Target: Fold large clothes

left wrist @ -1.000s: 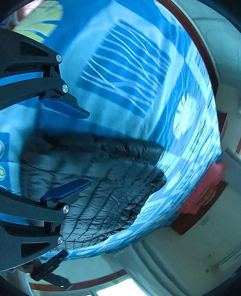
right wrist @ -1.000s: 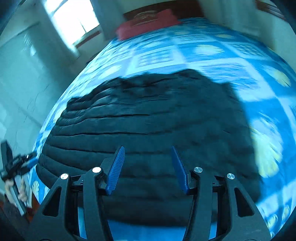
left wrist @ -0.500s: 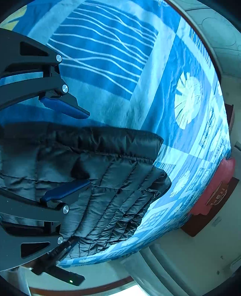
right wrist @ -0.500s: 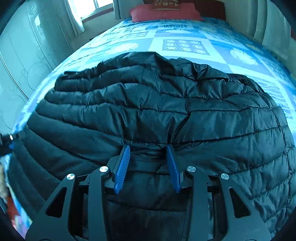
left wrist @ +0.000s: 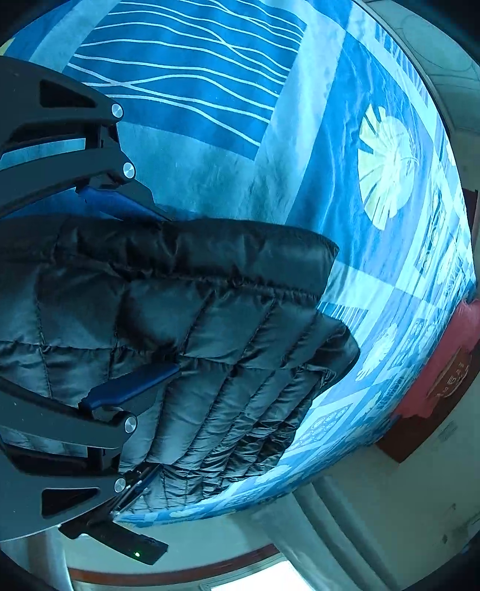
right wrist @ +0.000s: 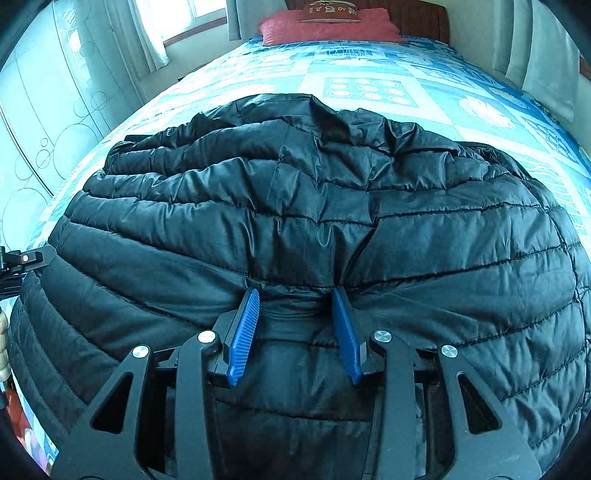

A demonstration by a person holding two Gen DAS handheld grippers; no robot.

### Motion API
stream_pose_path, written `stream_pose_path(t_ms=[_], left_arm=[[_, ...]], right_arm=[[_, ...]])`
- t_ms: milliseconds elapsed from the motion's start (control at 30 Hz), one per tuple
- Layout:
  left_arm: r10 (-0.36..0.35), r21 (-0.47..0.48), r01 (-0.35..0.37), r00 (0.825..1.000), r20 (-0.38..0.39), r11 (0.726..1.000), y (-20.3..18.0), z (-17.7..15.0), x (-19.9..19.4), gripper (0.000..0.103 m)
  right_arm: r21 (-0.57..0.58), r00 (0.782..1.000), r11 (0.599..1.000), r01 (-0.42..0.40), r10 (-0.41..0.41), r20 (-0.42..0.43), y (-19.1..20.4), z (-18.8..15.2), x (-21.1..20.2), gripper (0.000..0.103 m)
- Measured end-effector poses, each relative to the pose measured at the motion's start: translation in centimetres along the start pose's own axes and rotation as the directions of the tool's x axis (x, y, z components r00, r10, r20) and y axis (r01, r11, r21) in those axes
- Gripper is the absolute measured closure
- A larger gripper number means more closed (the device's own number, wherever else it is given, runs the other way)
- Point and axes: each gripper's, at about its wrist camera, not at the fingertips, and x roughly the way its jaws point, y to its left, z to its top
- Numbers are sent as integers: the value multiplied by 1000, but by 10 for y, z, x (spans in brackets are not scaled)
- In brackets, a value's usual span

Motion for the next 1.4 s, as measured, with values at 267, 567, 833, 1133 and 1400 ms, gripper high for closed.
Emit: stream_pose_path(t_ms=[267,567,833,1133,1400], left_arm=[[69,77,-68,998,-11,995,-5,-5,22,38],[106,153,-107,994,18,982,-24,-11,23,69],[152,168,-165,984,87,972,-54,-9,-9,86],[107,251,-159,972,207,955,-137,-9,-67,87],[68,378,-154,971,230,913,-250,-23,-62,87]], right_arm=[[1,1000,1000,-1,1,0,-1,0,0,62],[-3,1000,1000,4,-4,4,-2,0,1,62],[0,999,1000,1,-1,35,1,-2,-10,63],[61,991,998,25,-33,131,-36,-3,-80,47],[117,977,988,102,-122,177,-105,-16,-138,40]])
